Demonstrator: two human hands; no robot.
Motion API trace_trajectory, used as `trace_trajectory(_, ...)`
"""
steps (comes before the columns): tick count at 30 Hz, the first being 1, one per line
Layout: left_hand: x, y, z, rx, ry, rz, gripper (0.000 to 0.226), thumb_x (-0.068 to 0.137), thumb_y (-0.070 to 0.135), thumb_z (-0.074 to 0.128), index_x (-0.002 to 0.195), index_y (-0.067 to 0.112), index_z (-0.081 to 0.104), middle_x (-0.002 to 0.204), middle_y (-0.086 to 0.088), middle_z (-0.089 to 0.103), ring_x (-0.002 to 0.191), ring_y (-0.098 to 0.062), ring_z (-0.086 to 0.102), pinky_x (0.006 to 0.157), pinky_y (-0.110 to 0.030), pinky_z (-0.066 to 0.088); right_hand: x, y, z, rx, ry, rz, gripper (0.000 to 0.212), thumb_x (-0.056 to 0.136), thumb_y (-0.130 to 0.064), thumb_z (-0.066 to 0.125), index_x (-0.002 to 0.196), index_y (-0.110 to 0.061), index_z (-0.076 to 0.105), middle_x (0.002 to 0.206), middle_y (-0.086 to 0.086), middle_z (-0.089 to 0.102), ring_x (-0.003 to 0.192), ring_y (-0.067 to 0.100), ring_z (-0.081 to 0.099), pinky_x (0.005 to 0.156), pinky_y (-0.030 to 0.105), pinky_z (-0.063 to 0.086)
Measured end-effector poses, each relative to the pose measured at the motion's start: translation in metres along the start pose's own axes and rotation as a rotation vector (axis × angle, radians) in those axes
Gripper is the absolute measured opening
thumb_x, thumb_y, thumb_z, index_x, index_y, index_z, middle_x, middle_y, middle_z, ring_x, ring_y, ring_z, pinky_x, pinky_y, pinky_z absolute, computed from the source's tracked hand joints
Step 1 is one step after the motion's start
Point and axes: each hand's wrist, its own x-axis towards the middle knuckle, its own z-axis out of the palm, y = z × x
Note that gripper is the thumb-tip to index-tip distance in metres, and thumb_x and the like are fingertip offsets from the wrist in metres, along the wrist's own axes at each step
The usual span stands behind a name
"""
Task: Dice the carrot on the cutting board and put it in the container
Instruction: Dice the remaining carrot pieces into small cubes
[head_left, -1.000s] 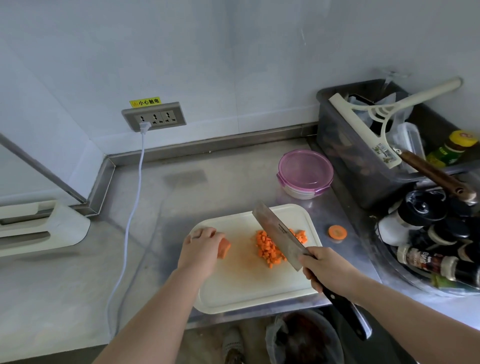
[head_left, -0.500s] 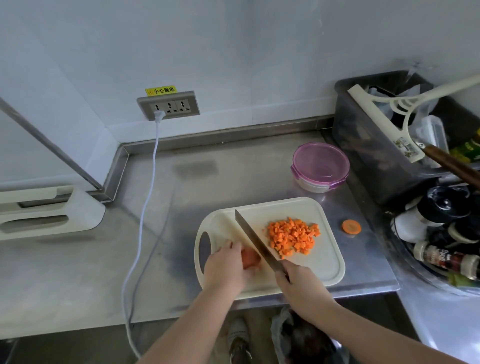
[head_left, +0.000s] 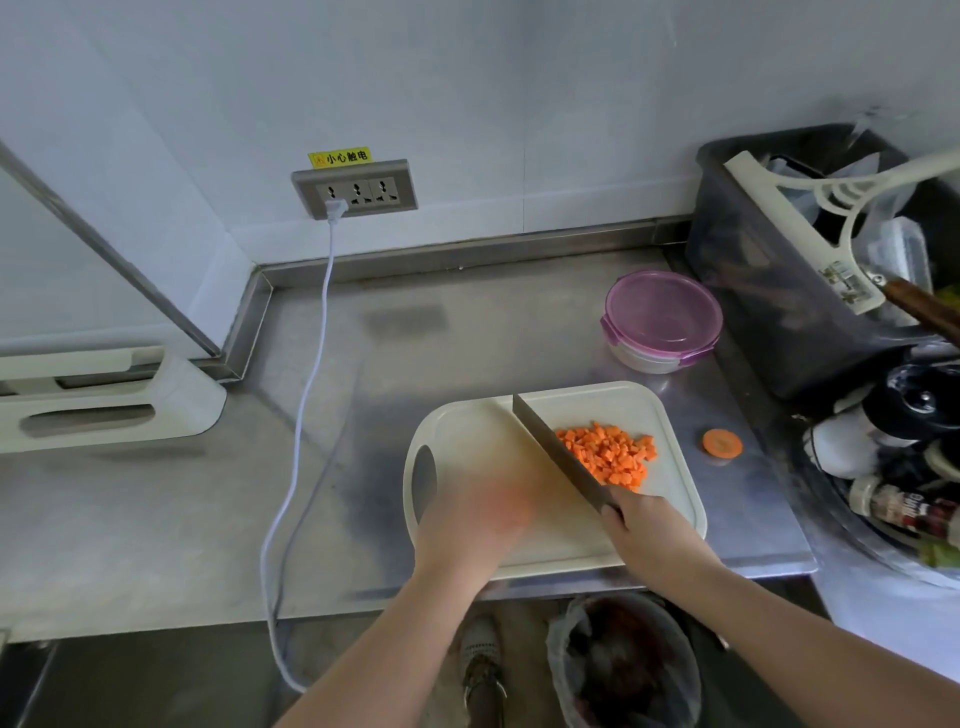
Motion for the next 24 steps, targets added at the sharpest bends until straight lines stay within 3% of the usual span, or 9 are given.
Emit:
trace_trajectory(3,0.001,0.000,0.000,0.020,0.010,0.010,0.046,0.089,0.048,0.052,0.130,0.028,0.047,0.127,0.006,0.045,0.116,-0.018,0.049,0.093,-0.032,0.041,0.001,0.000,-0.003,-0.001,0.013,-0.003,0.035,0.101,-0.022,0.034,0.066,-0.027,0.029,0.065,-0.006,0.042,0.059,0.009,0.039,0.049,0.022,0.026)
trace_trajectory(6,0.002,-0.001,0.000,0.017,0.028,0.017,0.046,0.089,0.048,0.052,0.130,0.029,0.046,0.127,0.007,0.045,0.116,-0.018,0.049,0.094,-0.031,0.040,-0.005,-0.006,-0.004,0.003,0.020,-0.042,0.032,0.100,-0.022,0.036,0.068,-0.026,0.033,0.065,-0.005,0.043,0.060,0.013,0.041,0.050,0.024,0.029)
trace_trajectory(10,0.001,0.000,0.002,0.000,0.070,0.030,0.047,0.088,0.053,0.052,0.126,0.026,0.048,0.126,0.008,0.044,0.116,-0.016,0.049,0.092,-0.031,0.045,-0.014,-0.016,0.004,-0.006,-0.012,-0.112,0.022,0.101,-0.026,0.034,0.102,-0.018,0.055,0.079,0.001,0.055,0.073,0.022,0.053,0.063,0.032,0.043)
trace_trajectory(15,0.001,0.000,0.003,-0.141,0.116,0.068,0.029,0.091,0.042,0.056,0.115,0.024,0.056,0.118,0.011,0.049,0.106,-0.011,0.054,0.082,-0.029,0.049,-0.014,-0.020,0.015,-0.028,-0.071,-0.076,0.033,0.101,-0.027,0.031,0.127,-0.021,0.051,0.104,0.007,0.064,0.093,0.027,0.060,0.078,0.036,0.051)
trace_trajectory(20,0.003,0.002,0.004,-0.178,0.165,0.139,0.022,0.090,0.039,0.057,0.104,0.023,0.063,0.111,0.012,0.054,0.101,-0.011,0.056,0.079,-0.032,0.050,-0.019,-0.021,0.015,-0.019,0.009,-0.154,0.033,0.103,-0.028,0.031,0.131,-0.025,0.048,0.085,-0.003,0.056,0.077,0.020,0.055,0.068,0.031,0.046)
trace_trajectory(24,0.006,0.002,0.007,-0.133,0.148,0.142,0.020,0.090,0.036,0.058,0.104,0.023,0.062,0.112,0.011,0.054,0.102,-0.013,0.056,0.079,-0.033,0.050,-0.025,-0.023,0.014,-0.040,-0.014,-0.172,0.034,0.103,-0.029,0.031,0.133,-0.027,0.046,0.093,-0.001,0.062,0.084,0.021,0.062,0.077,0.036,0.054)
